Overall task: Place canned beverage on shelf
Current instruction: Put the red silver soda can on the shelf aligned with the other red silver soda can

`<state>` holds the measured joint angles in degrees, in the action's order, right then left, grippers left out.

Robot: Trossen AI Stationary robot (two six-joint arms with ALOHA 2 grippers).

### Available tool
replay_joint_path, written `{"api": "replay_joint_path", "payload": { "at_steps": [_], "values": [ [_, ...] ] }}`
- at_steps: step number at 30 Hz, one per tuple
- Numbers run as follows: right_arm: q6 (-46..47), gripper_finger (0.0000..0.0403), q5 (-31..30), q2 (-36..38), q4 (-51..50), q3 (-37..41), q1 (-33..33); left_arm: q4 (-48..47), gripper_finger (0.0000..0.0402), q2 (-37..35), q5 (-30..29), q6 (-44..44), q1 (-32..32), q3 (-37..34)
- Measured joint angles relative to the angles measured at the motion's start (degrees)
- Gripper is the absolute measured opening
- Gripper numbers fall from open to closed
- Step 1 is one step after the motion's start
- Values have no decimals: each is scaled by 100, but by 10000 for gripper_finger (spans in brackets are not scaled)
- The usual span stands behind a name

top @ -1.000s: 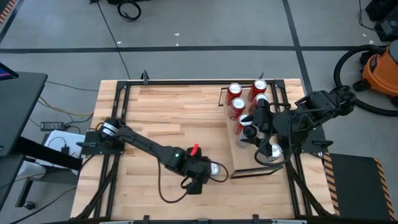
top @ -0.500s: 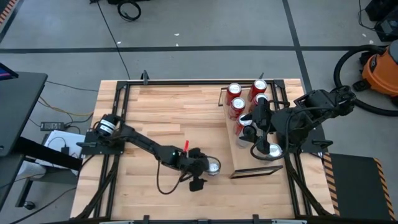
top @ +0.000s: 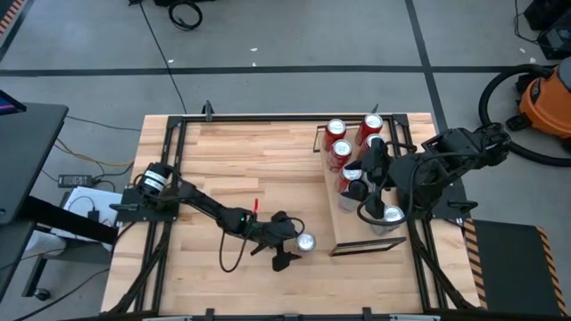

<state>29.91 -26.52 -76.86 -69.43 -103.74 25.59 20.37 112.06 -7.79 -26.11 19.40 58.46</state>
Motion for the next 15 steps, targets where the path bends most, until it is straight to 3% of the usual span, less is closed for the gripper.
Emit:
{"api": "replay_joint_path", "payload": {
  "at_steps": [8,15],
  "values": [
    [20,348,32,0,32,0,-110,915,396,456,39,148,-54,2],
    [13,348,90,0,29,0,-132,1013,377,504,52,49,-95,2]
  ]
}}
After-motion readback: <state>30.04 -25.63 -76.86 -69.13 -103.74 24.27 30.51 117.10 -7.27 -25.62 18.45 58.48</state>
